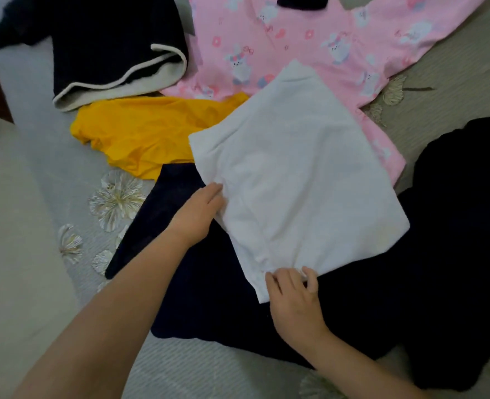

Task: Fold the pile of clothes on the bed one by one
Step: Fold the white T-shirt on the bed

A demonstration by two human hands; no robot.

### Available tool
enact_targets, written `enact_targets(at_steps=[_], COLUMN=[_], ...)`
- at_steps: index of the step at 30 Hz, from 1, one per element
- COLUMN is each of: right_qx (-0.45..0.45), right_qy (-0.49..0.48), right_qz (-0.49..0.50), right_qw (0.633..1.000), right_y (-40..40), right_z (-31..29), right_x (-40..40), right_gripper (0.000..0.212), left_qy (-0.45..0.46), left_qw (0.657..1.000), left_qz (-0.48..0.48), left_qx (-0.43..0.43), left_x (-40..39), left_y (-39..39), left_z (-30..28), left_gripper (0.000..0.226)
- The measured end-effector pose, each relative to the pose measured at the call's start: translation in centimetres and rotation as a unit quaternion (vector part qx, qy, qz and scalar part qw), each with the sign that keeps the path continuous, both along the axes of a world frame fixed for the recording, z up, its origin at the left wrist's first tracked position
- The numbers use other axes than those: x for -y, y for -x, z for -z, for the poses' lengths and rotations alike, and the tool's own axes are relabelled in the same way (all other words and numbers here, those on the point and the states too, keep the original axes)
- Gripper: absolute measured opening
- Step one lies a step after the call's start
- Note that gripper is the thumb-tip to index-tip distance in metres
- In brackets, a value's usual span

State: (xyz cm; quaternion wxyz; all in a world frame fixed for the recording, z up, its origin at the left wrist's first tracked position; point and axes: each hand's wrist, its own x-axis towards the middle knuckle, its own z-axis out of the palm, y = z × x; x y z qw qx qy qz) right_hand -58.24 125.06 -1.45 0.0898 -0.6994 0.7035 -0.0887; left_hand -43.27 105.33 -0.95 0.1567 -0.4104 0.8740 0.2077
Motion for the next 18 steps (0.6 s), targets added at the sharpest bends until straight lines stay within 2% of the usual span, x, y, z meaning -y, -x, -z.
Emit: enact_targets(at_steps=[2,4,6,11,18], right_qx=[-0.012,-0.02,-0.036,-0.092,-0.098], right_qy=[-0.059,-0.107,-0.155,-0.214,-0.192], right_qz=[0.001,0.014,0.036,0.042,0.018], right_qw=[0.998,0.994,0.987,0.972,0.976], right_y=[-0.9,-1.8,-2.7,-3.6,-1.3], right_z=[0.1,-0.5,-1.0,-0.6,-2.0], right_x=[-0.3,0.2,1.2,2.9,4.9], right_gripper=[0.06,0.089,0.104,0.084,0.072], left_qy=[0.049,0.074,0.074,0.086,0.12], left_qw=[0.999,0.997,0.996,0.993,0.983], left_qz=[0.014,0.025,0.017,0.008,0.006], left_qx=[-0.009,0.025,0.039,0.08,0.138], left_x=[-0.2,-0.3,-0.7,-1.2,-2.3], left_y=[-0.3,-1.0,-1.6,-1.0,-0.1], left_z=[0.5,0.9,1.5,1.8,1.4], left_gripper=[0.059,0.067,0.071,0.074,0.072])
